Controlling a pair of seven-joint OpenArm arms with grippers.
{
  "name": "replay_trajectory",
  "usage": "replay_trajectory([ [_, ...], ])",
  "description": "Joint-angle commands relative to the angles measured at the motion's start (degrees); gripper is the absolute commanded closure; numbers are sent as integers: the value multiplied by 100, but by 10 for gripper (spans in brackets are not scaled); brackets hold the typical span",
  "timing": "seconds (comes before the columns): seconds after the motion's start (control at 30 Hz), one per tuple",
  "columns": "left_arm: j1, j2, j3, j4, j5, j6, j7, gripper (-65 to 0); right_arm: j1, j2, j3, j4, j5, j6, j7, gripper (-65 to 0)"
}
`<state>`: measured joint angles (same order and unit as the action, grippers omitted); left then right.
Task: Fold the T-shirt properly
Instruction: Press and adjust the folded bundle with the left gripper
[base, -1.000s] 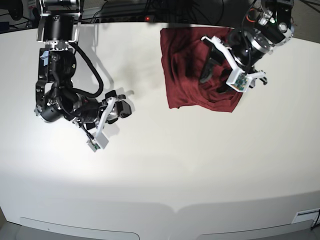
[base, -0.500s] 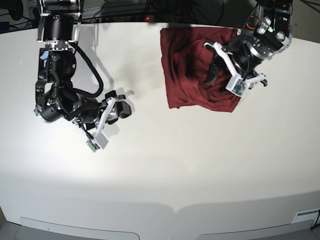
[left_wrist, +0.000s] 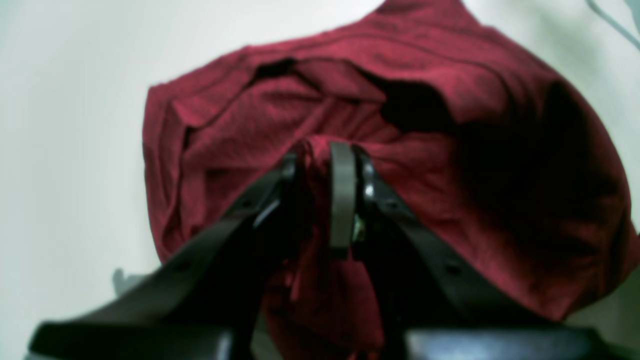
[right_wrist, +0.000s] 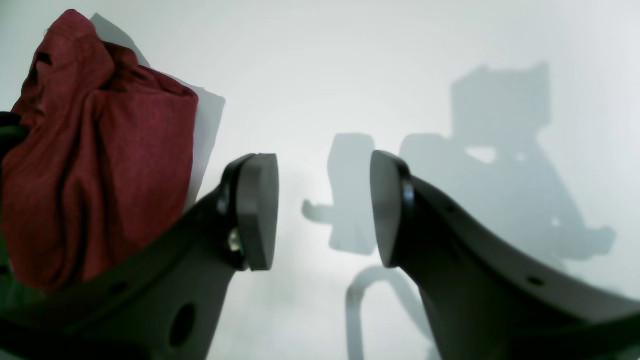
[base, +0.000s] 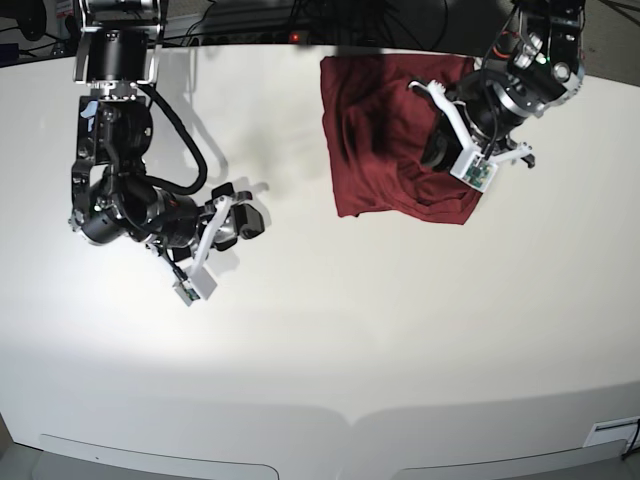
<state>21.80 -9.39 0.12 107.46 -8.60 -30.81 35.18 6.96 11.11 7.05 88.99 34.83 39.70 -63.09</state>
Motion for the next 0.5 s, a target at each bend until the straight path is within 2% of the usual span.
replay_trajectory([
  [0.0,-22,-17,0,87,-61,-87,-81,-83,127,31,13,105,116,30,94,-299],
  [0.03,-20,-17,0,87,-63,-98,-48,-71,129,31,13,105,116,30,96,-299],
  [0.1,-20,-17,0,87,-63,-94,-42,0,136,31,13,105,118,30,98,-299],
  [0.2,-20,-20,-4,101,-205,-87,-44,0,131,33,13,105,114,30,96,-299],
  [0.33,136,-22,-9,350,-798,-92,-131,0,131,33,13,105,114,30,116,-299],
  [0.47,599,-35,-83,933,-796,-94,-260,0,131,33,13,105,116,30,136,-299],
])
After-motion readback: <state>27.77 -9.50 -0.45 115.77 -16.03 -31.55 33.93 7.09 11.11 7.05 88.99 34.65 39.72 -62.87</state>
